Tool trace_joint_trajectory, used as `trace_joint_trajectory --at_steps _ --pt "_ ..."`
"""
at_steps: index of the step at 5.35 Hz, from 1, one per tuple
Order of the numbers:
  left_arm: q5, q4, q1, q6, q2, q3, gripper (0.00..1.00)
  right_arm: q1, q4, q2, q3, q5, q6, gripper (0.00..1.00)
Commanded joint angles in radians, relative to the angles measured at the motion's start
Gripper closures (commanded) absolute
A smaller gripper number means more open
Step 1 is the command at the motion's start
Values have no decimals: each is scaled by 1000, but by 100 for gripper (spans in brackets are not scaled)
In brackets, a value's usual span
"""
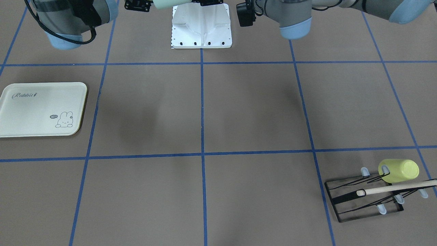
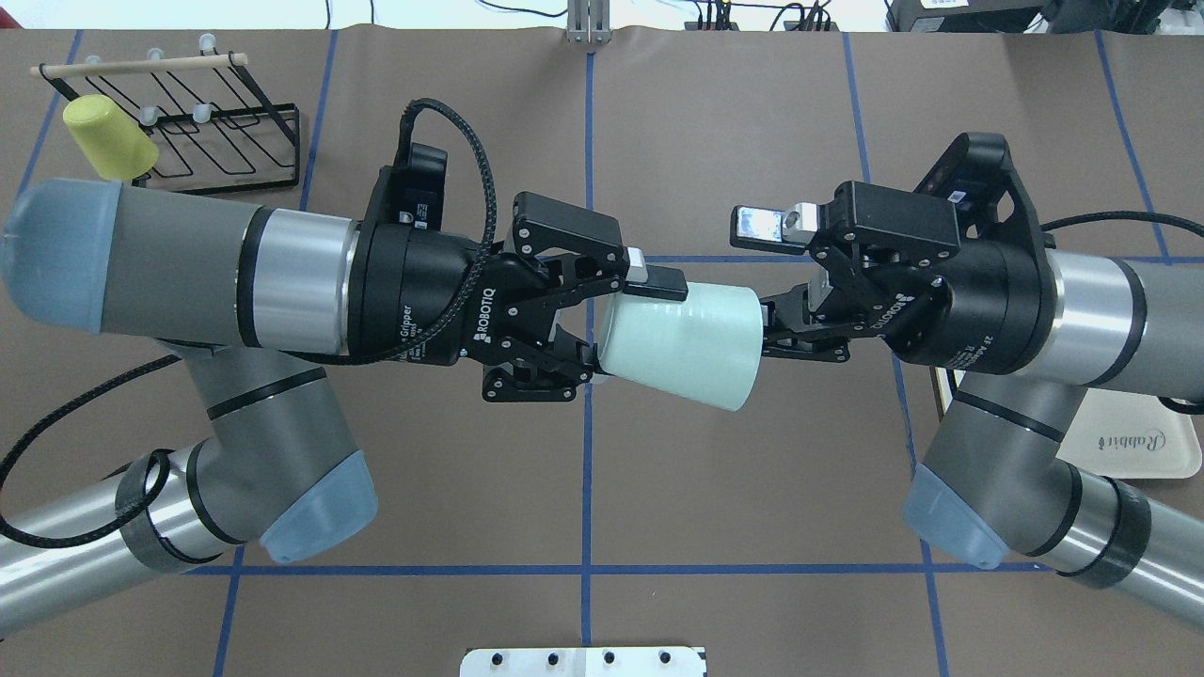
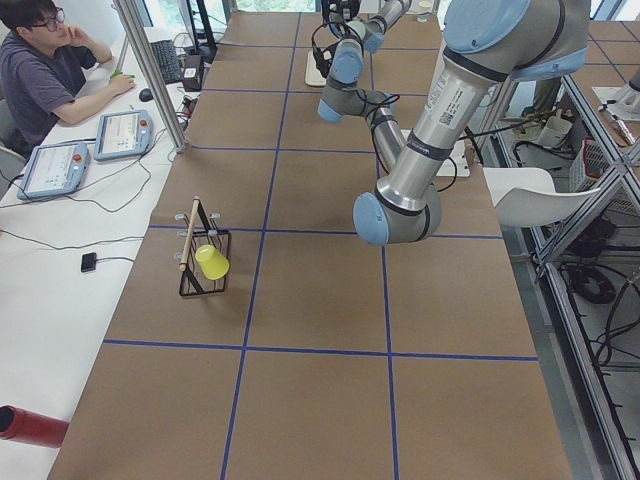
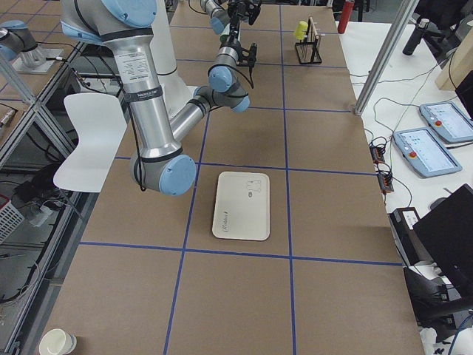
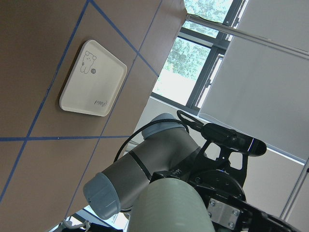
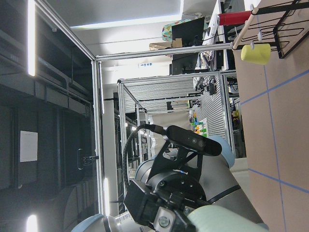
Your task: Left arm grabs green cup and hands to right arm on tray
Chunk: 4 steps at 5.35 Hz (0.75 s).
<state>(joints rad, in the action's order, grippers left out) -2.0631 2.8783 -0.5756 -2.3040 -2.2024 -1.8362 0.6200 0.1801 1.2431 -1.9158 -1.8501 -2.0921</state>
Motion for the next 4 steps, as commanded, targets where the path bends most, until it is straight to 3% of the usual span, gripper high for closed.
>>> trace_joint_trajectory --at_steps 1,2,3,4 --pt "0 1 2 0 0 0 64 1 -7 -1 0 -1 9 82" --pt "-2 1 2 0 0 0 64 3 -8 1 1 -1 10 100" --pt "-2 1 2 2 0 0 44 6 -5 12 1 -7 11 100" --pt "0 -8 -10 6 -2 1 1 7 2 18 -2 -9 9 100"
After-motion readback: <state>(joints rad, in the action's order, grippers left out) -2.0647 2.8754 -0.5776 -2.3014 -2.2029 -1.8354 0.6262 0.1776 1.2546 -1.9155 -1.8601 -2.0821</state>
